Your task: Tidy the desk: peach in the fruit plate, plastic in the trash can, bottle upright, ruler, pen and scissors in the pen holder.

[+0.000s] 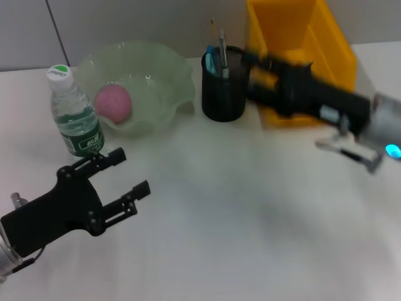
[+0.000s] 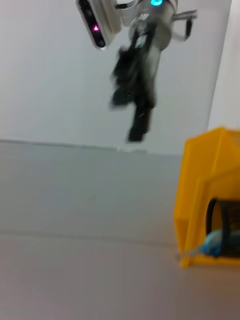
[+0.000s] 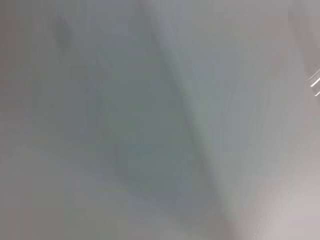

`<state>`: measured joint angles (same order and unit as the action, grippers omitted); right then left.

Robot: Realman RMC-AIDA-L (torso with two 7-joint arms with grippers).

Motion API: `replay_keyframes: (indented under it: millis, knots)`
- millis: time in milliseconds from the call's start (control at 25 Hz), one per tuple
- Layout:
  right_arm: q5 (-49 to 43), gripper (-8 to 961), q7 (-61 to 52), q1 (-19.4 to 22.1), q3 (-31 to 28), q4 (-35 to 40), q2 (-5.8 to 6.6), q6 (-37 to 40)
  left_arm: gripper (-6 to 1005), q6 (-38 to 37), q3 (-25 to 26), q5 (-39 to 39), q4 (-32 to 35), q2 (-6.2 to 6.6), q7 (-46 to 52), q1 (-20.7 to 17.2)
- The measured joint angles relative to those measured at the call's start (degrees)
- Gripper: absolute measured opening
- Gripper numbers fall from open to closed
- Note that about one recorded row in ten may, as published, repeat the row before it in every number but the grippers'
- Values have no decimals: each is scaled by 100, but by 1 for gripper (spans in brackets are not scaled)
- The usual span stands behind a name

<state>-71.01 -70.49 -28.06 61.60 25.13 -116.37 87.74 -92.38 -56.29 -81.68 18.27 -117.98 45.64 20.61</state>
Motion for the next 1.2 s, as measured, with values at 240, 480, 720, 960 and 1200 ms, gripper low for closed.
replay_keyframes:
  millis: [240, 480, 720, 960, 1200]
  knots:
    - [-1338, 759, -279, 178, -117, 160, 371, 433, 749, 52, -206, -310, 150, 81, 703, 121]
    - [-2909, 759, -223, 157, -920, 249, 449, 344, 749, 140, -172, -1063, 432, 152, 1444, 254]
    - [-2997, 759, -77, 134, -899, 281, 430, 132, 781, 226, -113, -1610, 692, 229, 1986, 413]
    - [-3179, 759, 77, 70, -876, 318, 268, -193, 844, 241, 19, -1628, 697, 198, 1962, 485]
    - [-3230, 759, 80, 4, -912, 350, 208, -252, 843, 245, 22, -1634, 701, 196, 1962, 497]
